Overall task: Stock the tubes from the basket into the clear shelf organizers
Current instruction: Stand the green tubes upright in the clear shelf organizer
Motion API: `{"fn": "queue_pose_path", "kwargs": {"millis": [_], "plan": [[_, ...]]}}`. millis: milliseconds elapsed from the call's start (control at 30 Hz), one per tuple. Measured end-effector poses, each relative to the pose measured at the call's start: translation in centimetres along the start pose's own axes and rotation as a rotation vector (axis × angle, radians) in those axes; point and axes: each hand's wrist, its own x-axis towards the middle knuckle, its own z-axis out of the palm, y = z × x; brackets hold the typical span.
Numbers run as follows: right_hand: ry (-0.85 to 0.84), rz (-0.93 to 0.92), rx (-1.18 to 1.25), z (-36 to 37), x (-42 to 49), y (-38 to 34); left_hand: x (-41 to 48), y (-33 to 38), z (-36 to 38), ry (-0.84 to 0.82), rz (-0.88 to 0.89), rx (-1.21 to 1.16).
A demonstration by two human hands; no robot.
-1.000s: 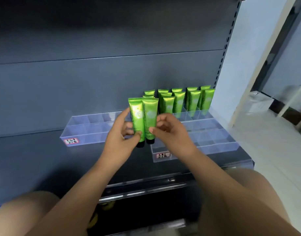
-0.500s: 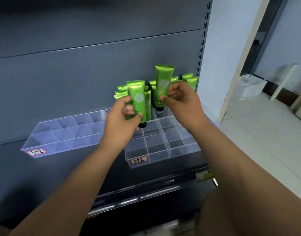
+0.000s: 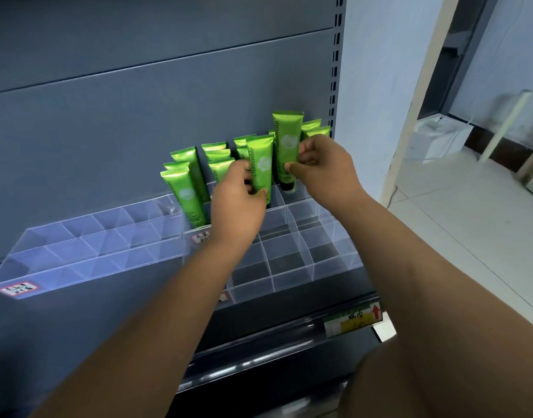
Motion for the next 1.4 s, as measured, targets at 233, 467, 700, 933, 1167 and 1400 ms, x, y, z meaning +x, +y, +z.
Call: {"fn": "queue_pose_path", "kwargs": {"millis": [233,467,700,933,1167,1400], "plan": [[-0.053,-0.004,-0.099,-0.2,-0.1,0.6,0.1,-0.7,0.9,-0.026,-0.021,0.090],[-0.064,-0.002,-0.164,-0.1,-0.4,0.9,0.1,-1.0,1.4,-0.066,-0.013,0.169],[-0.076,-0.008,-0.197,-0.2,-0.5,1.0,-0.1,-0.8,1.3,-0.096,0.001,0.152],[-0.098,0.013,-0.163,-0.9,-0.3,1.1,0.1,0.5,1.1,-0.024,0.107,0.120],[-0.111,0.033,-0.154,-1.3,-0.3,1.0,2.6,2.3,-0.5,-0.030,0.154,0.222],[-0.065,0.038,-0.194,-1.7,0.0,1.1,5.5,3.0,-2.1,-0.104,0.211,0.441]]}}
